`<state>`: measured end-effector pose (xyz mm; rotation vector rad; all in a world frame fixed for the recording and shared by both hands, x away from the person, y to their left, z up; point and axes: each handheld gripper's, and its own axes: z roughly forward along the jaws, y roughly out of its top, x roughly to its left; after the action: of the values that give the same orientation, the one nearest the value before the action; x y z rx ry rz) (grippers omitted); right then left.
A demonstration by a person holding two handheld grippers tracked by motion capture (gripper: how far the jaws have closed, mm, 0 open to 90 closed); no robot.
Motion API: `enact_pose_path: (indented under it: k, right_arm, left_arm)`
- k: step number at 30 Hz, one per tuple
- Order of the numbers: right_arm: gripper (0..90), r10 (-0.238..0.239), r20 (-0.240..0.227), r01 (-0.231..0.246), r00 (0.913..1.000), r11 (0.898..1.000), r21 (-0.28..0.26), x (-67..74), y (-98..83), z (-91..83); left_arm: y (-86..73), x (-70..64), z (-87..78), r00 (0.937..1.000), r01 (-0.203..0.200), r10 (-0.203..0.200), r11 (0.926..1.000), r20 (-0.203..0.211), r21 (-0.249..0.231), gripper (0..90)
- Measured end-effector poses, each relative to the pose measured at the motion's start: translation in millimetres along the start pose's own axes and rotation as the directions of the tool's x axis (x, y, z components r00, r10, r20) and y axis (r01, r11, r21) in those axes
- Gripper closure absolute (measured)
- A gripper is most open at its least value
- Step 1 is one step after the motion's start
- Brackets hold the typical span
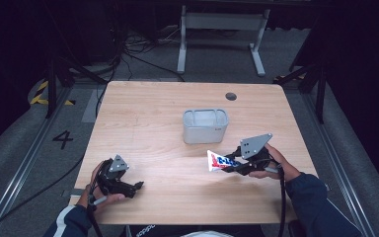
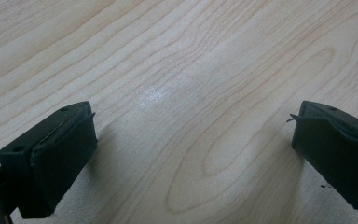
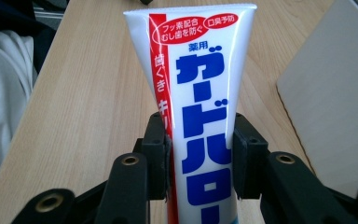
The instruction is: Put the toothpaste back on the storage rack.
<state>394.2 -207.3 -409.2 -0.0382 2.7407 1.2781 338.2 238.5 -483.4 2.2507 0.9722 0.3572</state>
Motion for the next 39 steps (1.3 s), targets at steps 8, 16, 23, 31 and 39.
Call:
enact_pose_path:
  k: [8, 16, 23, 31, 39]
  right_arm:
    - [64.4, 0.048, 0.031, -0.046, 0.9984, 0.997, -0.064, 2.0, 0.8, -6.2]
    - [64.0, 0.096, 0.056, -0.088, 0.9938, 0.986, -0.140, -0.6, 1.6, -14.8]
    - [63.9, 0.120, 0.064, -0.107, 0.9907, 0.977, -0.185, -2.6, 2.8, -18.5]
    - [63.7, 0.117, 0.074, -0.100, 0.9904, 0.974, -0.203, -1.9, 7.5, -16.5]
    - [63.5, 0.112, 0.096, -0.090, 0.9891, 0.972, -0.217, -1.5, 13.5, -14.4]
  left_arm:
    - [4.2, 3.2, 3.9, 0.9999, -0.011, 0.011, 0.9999, 0.004, -0.005, 0.1]
    - [4.4, 2.9, 4.1, 0.9999, -0.006, 0.006, 1.0000, 0.009, -0.001, 0.1]
    - [4.4, 2.9, 4.1, 0.9999, -0.006, 0.006, 1.0000, 0.010, -0.001, 0.1]
    - [4.4, 2.9, 4.1, 0.9999, -0.006, 0.006, 1.0000, 0.009, -0.001, 0.2]
    - [4.5, 2.9, 4.0, 0.9999, -0.006, 0.006, 1.0000, 0.009, 0.000, 0.1]
